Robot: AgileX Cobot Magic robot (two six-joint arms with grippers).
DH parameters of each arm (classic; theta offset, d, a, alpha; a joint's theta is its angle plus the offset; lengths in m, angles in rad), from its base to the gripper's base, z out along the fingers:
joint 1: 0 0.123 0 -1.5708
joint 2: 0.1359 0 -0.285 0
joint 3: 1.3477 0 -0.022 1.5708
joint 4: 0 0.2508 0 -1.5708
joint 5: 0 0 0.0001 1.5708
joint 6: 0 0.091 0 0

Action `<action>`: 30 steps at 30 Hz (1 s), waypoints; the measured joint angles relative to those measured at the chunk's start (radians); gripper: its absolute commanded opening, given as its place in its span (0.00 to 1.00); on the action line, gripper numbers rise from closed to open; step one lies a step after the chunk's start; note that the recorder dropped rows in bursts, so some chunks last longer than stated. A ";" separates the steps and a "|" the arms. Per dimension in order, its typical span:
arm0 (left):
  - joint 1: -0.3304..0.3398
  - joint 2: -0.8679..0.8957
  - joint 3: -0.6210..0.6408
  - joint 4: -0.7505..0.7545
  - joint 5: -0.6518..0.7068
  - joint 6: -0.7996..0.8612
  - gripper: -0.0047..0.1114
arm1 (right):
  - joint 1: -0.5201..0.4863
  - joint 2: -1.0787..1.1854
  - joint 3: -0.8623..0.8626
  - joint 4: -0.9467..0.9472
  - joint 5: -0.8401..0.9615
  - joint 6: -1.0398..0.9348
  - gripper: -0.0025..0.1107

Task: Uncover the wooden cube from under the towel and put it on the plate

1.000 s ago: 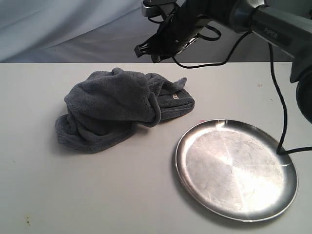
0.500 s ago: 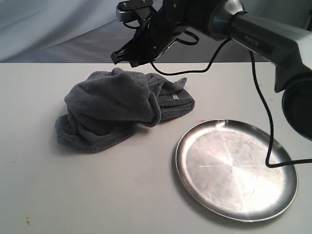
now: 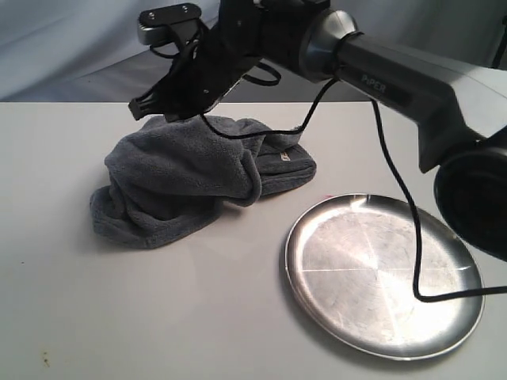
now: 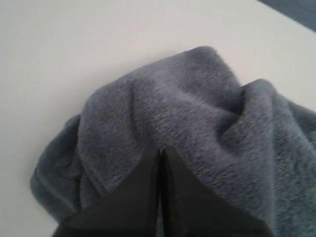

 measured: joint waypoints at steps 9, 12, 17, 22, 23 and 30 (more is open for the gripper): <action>0.000 0.000 0.000 0.000 0.000 0.000 0.05 | 0.073 0.004 0.000 -0.028 0.372 -0.044 0.02; 0.000 0.000 0.000 0.000 0.000 0.000 0.05 | 0.073 0.004 0.000 -0.030 0.403 -0.044 0.02; 0.000 0.000 0.000 0.000 0.000 0.000 0.05 | 0.073 0.004 0.000 -0.058 0.408 -0.042 0.02; 0.000 0.000 0.000 0.000 0.000 0.000 0.05 | 0.073 -0.041 0.047 -0.116 0.408 -0.038 0.02; 0.000 0.000 0.000 0.000 0.000 0.000 0.05 | 0.073 -0.056 0.064 -0.123 0.408 -0.038 0.02; 0.000 0.000 0.000 0.000 0.000 0.000 0.05 | 0.011 -0.224 0.344 -0.142 0.397 -0.038 0.02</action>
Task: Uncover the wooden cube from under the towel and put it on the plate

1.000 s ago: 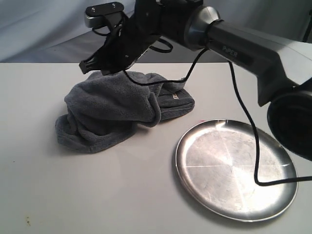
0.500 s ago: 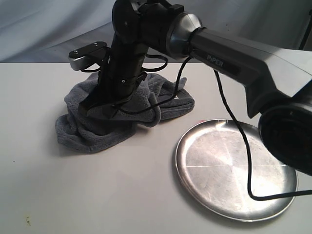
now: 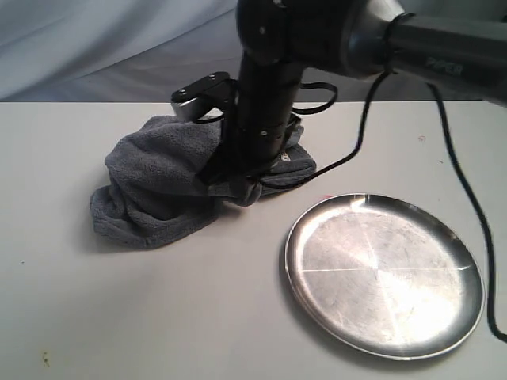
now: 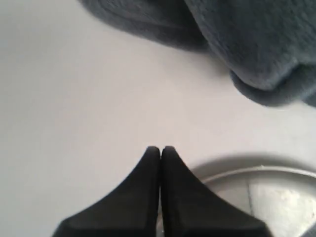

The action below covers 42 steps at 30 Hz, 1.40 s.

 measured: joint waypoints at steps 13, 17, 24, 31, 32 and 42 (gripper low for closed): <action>0.000 0.000 0.000 0.000 0.000 0.000 0.05 | -0.270 -0.073 0.215 0.040 -0.376 0.004 0.02; 0.000 0.000 0.000 0.000 0.000 0.000 0.05 | -0.266 -0.041 0.179 0.070 -0.440 0.004 0.02; 0.000 0.000 0.000 0.000 0.000 0.000 0.05 | -0.233 0.059 -0.007 0.129 -0.450 0.004 0.02; 0.000 0.000 0.000 0.000 0.000 0.000 0.05 | -0.175 0.142 -0.162 0.135 -0.451 0.006 0.02; 0.000 0.000 0.000 0.000 0.000 0.000 0.05 | -0.169 0.150 -0.181 0.135 -0.451 0.013 0.02; 0.000 0.000 0.000 0.000 0.000 0.000 0.05 | -0.101 0.214 -0.284 0.135 -0.466 0.057 0.02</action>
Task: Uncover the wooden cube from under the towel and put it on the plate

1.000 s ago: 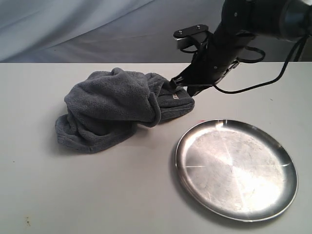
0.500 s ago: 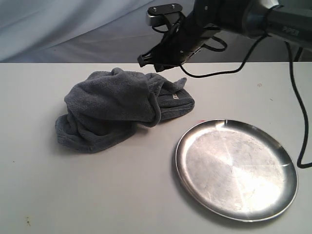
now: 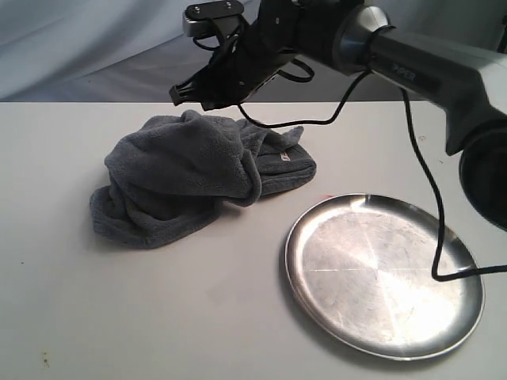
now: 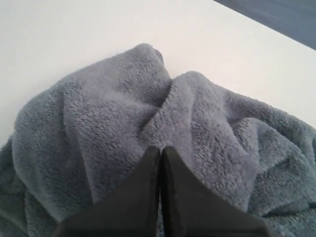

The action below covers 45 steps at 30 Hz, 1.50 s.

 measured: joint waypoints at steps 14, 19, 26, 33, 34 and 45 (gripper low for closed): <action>0.000 0.000 0.000 0.000 0.000 0.000 0.05 | 0.162 0.039 -0.062 -0.014 0.015 0.014 0.02; 0.000 0.000 0.000 0.000 0.000 0.000 0.05 | 0.228 0.041 -0.066 -0.017 0.105 -0.010 0.02; 0.000 0.000 0.000 0.000 0.000 0.000 0.05 | 0.285 0.043 -0.066 -0.057 0.303 -0.019 0.02; 0.000 0.000 0.000 0.000 0.000 0.000 0.05 | 0.292 0.044 -0.066 -0.059 0.420 -0.022 0.02; 0.000 0.000 0.000 0.000 0.000 0.000 0.05 | 0.292 0.044 -0.066 -0.059 0.436 -0.022 0.02; 0.000 0.000 0.000 0.000 0.000 0.000 0.05 | 0.292 0.044 -0.066 -0.069 0.474 -0.022 0.02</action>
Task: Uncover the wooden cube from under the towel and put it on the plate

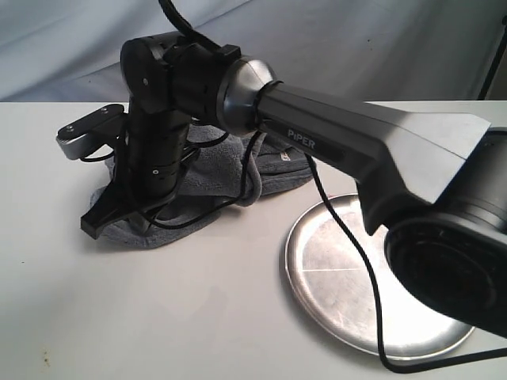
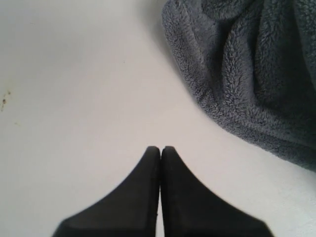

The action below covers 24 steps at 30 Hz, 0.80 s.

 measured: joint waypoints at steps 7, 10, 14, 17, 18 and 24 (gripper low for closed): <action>0.000 0.000 0.000 0.000 0.000 0.000 0.05 | 0.000 0.000 0.000 0.000 0.004 -0.003 0.02; 0.000 0.000 0.000 0.000 0.000 0.000 0.05 | 0.000 0.003 0.000 0.000 0.004 -0.003 0.02; 0.000 0.000 0.000 0.000 0.000 0.000 0.05 | 0.000 -0.020 0.053 0.002 -0.020 -0.003 0.02; 0.000 0.000 0.000 0.000 0.000 0.000 0.05 | 0.000 -0.063 0.160 0.002 -0.095 -0.003 0.02; 0.000 0.000 0.000 0.000 0.000 0.000 0.05 | 0.000 -0.084 0.209 0.002 -0.131 -0.003 0.02; 0.000 0.000 0.000 0.000 0.000 0.000 0.05 | -0.009 -0.238 0.525 0.002 -0.356 0.010 0.02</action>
